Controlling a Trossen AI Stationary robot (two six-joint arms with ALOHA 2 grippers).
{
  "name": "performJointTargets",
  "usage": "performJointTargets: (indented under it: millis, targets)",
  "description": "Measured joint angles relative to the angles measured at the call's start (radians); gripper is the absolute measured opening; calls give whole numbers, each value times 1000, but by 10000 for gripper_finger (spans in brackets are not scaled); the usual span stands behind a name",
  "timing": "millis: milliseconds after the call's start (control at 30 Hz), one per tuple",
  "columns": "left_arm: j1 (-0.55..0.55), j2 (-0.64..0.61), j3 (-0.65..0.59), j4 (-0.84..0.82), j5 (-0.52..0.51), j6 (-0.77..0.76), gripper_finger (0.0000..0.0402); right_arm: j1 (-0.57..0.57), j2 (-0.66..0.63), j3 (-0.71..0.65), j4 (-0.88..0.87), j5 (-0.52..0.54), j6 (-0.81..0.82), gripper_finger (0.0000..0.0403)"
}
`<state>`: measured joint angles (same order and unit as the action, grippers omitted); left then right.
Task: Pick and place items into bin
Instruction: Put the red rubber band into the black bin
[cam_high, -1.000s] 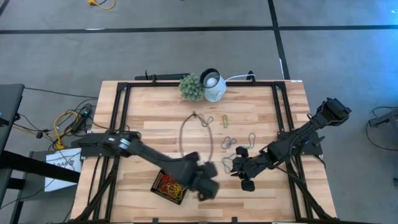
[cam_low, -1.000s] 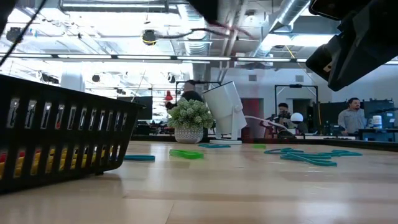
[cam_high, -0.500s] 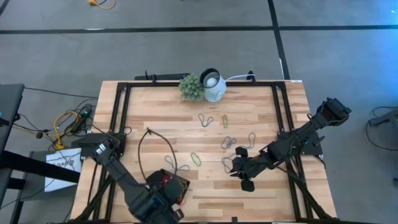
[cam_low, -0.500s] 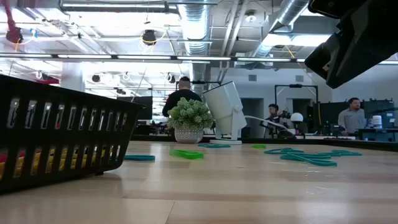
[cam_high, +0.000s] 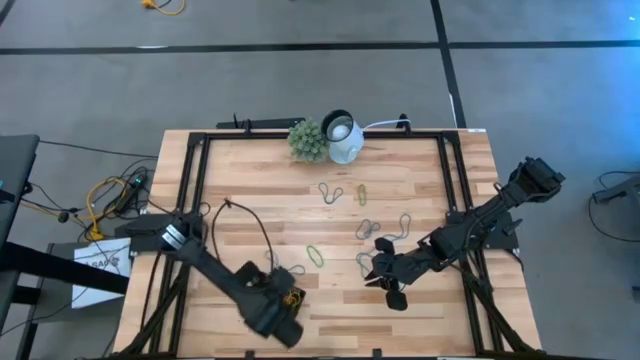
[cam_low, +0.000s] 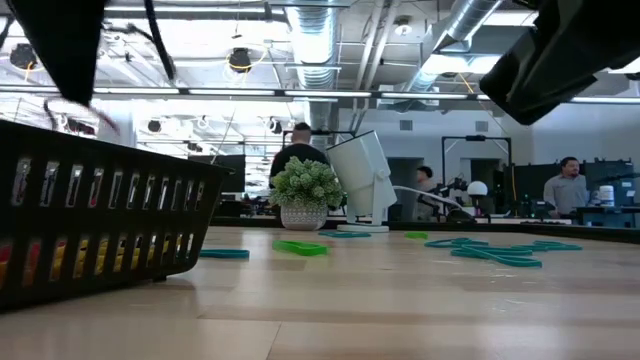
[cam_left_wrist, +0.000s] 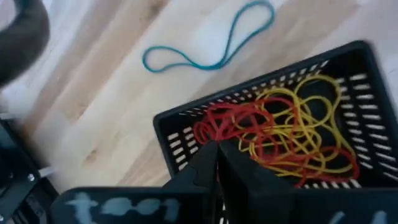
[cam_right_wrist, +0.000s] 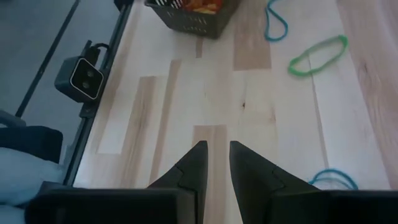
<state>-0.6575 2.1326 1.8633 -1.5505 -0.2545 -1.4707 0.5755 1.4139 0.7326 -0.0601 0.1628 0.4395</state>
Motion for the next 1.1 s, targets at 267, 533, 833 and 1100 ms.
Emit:
performJointTargets:
  millis: [267, 533, 833, 1100]
  targets:
    - [72, 0, -37, 79, 72, 188, 0, -50, -99, 0, 15, 0, -122, 63]
    - [92, 0, -37, 82, 205, 260, 0, -104, -281, 0, 14, -8, -212, 63]
    - [95, 0, -36, 111, 231, 337, 0, -124, -272, 1, -27, -60, -214, 66]
    - [107, 0, -36, 148, 84, 598, 0, -141, -231, 1, -28, -49, -230, 72]
